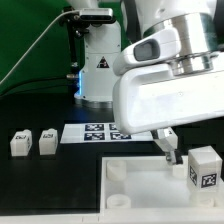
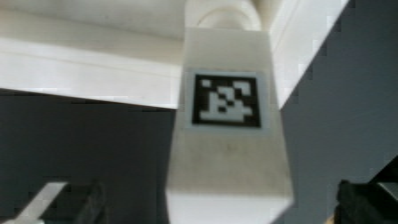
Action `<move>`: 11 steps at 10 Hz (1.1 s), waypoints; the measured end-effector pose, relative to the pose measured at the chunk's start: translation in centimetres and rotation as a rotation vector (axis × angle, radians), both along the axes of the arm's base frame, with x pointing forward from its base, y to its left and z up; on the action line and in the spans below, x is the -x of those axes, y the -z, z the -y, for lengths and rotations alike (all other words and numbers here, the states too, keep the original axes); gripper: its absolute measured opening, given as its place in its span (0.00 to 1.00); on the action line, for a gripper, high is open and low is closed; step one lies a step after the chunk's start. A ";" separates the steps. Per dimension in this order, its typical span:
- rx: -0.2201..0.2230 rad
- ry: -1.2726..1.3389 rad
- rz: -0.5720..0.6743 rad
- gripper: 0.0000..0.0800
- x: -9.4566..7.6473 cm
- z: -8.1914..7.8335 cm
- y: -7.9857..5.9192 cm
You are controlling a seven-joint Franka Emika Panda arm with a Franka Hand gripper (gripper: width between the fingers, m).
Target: Assemble one leg
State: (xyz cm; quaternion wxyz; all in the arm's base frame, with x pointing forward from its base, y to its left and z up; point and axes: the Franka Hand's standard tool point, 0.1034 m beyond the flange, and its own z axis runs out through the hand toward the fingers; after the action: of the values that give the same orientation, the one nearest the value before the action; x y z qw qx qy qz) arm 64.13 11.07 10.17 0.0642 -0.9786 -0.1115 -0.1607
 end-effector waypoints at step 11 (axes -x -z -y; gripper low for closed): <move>0.004 0.042 -0.434 0.81 1.0 1.6 2.2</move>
Offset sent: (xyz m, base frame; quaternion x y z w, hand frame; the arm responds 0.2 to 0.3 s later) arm -0.0330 0.0281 -0.0198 0.0171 -0.1662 0.0080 0.9859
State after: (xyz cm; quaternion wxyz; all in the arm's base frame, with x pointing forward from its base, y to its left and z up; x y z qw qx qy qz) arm 63.12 9.49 7.97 0.0814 -0.9925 -0.0749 0.0528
